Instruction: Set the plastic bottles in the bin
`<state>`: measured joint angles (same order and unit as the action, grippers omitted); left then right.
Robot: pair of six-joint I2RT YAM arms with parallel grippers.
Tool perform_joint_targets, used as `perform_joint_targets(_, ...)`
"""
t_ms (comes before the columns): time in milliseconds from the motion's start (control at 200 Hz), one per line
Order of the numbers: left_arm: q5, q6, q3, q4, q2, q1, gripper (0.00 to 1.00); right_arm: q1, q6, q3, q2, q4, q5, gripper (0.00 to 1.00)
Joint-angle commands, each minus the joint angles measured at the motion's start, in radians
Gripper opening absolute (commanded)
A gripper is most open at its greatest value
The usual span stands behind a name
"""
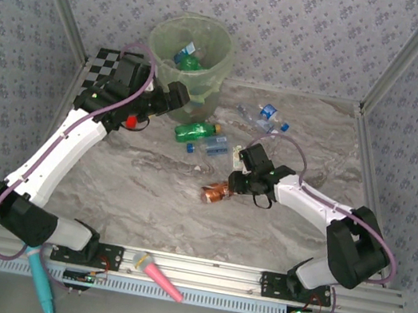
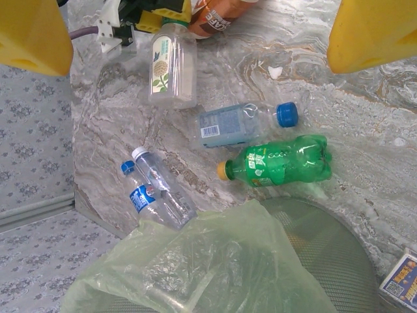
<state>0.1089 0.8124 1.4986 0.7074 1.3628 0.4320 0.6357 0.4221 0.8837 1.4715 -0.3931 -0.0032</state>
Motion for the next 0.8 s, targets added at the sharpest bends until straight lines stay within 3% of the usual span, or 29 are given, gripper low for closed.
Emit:
perform_joint_targets(0,0.007,-0.003,0.011,-0.002,-0.014,-0.003,1.0,0.002,-0.004,0.045,-0.044,-0.061,0.022,0.38)
perform_joint_targets(490,-0.025,-0.037,0.042,0.021,-0.022,-0.018,1.0,-0.028,-0.136,0.379,-0.062,-0.244,0.079,0.38)
perform_joint_targets(795,-0.042,-0.058,0.04,0.035,-0.057,-0.058,1.0,-0.039,-0.221,0.663,0.036,-0.31,0.084,0.38)
